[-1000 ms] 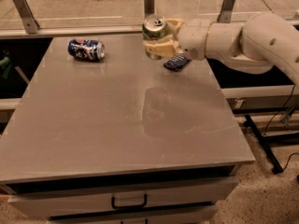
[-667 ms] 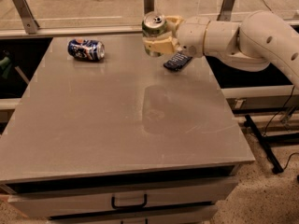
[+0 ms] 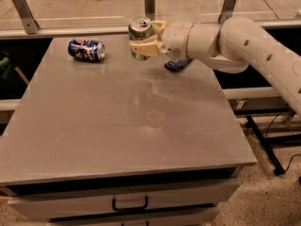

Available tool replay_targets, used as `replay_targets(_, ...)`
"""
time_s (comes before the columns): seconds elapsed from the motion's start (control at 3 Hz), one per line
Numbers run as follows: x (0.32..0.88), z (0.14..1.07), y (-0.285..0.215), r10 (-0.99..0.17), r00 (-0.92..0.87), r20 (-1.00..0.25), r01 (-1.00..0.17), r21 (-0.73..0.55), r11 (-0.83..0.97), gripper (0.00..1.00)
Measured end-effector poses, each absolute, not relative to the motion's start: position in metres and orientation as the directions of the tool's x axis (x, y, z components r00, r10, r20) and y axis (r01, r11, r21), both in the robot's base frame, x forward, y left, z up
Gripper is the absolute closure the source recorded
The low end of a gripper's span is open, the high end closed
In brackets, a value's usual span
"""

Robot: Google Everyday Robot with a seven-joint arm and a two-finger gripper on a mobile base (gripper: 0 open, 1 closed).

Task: Move green can near pepsi can

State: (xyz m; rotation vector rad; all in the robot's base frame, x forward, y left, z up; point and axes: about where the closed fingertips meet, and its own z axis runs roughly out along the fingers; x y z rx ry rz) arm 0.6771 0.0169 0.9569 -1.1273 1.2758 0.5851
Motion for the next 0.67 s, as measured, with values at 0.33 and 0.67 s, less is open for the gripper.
replay_targets(0.33,0.700,0.942,0.055,-0.209,0.213,-0.954,-0.883,-0.279,0.378,1.00)
replay_targets(0.67,0.718,0.926,0.081,-0.227,0.167,-0.960,-0.892,-0.245,0.381,1.00)
